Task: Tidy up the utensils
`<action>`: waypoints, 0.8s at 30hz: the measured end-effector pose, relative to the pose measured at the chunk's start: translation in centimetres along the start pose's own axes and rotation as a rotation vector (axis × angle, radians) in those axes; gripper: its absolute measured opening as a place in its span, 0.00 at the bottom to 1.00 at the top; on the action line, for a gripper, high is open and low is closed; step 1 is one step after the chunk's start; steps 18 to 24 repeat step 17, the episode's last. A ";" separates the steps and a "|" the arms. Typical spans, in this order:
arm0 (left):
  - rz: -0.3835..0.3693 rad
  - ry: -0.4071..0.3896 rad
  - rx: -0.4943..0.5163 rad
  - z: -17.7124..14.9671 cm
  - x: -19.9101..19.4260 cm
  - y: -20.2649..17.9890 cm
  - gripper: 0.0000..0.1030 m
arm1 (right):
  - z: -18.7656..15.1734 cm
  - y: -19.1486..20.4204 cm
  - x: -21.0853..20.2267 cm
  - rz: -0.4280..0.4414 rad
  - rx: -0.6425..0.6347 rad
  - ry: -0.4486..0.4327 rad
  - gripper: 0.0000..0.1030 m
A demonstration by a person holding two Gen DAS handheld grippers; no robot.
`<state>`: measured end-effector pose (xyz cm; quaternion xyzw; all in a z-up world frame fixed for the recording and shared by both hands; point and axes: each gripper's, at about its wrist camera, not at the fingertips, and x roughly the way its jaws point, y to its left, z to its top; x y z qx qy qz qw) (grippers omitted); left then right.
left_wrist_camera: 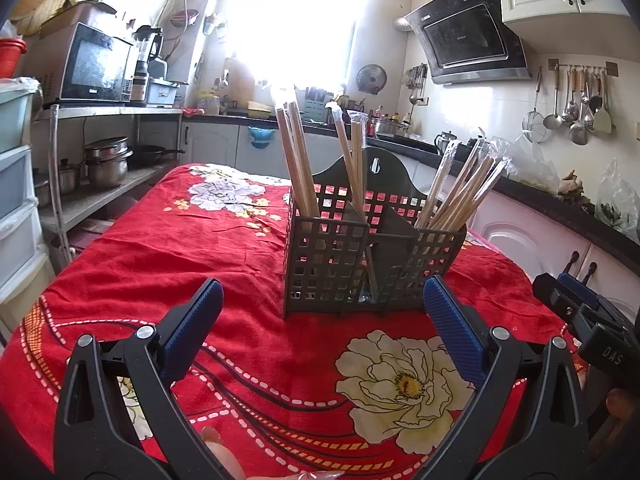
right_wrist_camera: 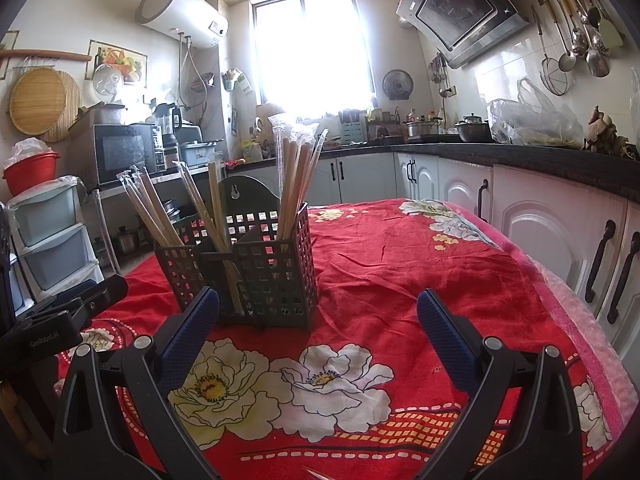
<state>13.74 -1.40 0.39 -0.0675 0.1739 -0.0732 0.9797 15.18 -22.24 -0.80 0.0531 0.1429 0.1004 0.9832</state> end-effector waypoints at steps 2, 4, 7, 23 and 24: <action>0.009 0.001 0.007 0.0 0.0 -0.2 0.90 | 0.0 0.0 0.0 -0.004 0.001 0.002 0.94; 0.009 0.000 0.012 0.0 -0.1 -0.3 0.90 | 0.0 0.0 0.1 -0.008 0.004 0.008 0.94; 0.017 0.010 -0.015 0.2 -0.2 0.1 0.90 | 0.2 -0.4 0.4 -0.017 0.016 0.032 0.94; 0.329 0.322 -0.164 3.9 5.0 13.1 0.90 | 2.4 -11.9 9.7 -0.379 0.019 0.469 0.94; 0.329 0.322 -0.164 3.9 5.0 13.1 0.90 | 2.4 -11.9 9.7 -0.379 0.019 0.469 0.94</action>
